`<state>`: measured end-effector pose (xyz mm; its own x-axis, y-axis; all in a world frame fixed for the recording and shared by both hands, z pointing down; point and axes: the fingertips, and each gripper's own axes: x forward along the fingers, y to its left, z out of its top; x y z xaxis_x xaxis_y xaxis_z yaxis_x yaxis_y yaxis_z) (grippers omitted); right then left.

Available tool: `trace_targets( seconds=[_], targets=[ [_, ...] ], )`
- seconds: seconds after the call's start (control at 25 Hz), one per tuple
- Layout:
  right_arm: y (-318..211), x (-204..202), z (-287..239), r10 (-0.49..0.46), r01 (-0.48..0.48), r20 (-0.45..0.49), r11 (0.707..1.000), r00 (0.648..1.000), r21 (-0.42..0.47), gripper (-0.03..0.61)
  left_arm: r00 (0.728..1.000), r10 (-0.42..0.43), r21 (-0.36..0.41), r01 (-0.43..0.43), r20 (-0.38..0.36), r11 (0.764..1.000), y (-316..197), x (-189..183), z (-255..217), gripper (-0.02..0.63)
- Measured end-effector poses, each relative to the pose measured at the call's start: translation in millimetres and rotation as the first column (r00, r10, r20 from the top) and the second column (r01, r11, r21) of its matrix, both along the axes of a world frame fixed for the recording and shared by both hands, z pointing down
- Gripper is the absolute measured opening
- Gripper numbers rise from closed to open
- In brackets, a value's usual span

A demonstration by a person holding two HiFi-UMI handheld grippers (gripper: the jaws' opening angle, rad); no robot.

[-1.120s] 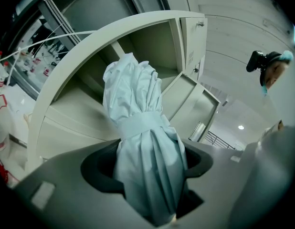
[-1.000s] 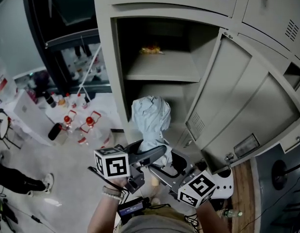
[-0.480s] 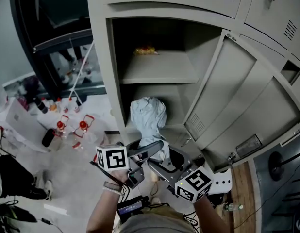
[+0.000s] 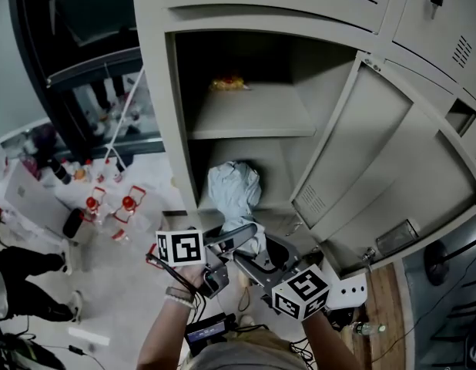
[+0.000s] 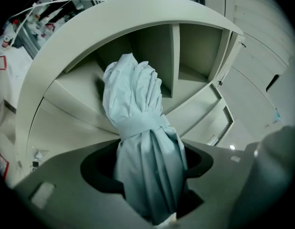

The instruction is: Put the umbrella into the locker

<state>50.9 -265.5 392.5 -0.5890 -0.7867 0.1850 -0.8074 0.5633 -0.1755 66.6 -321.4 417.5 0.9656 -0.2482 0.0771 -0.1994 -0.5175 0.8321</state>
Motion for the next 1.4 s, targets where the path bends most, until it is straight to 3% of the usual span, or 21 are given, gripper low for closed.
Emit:
trace_targets(
  seconds=[0.56, 0.88, 1.4],
  targets=[
    [-24, 2, 6, 0.037, -0.037, -0.004, 0.998, 0.999, -0.041, 0.259, 1.0, -0.003, -0.014, 0.003, 0.03, 1.0, -24, 2, 7, 0.336],
    [-40, 0, 10, 0.065, -0.065, 0.0, 0.996, 0.998, -0.06, 0.25, 0.998, -0.002, 0.016, 0.001, 0.062, 1.0, -37, 3, 6, 0.382],
    [-45, -6, 6, 0.069, -0.071, -0.032, 0.996, 0.997, -0.05, 0.239, 1.0, -0.005, -0.031, 0.005, -0.014, 0.999, -41, -4, 7, 0.404]
  ],
)
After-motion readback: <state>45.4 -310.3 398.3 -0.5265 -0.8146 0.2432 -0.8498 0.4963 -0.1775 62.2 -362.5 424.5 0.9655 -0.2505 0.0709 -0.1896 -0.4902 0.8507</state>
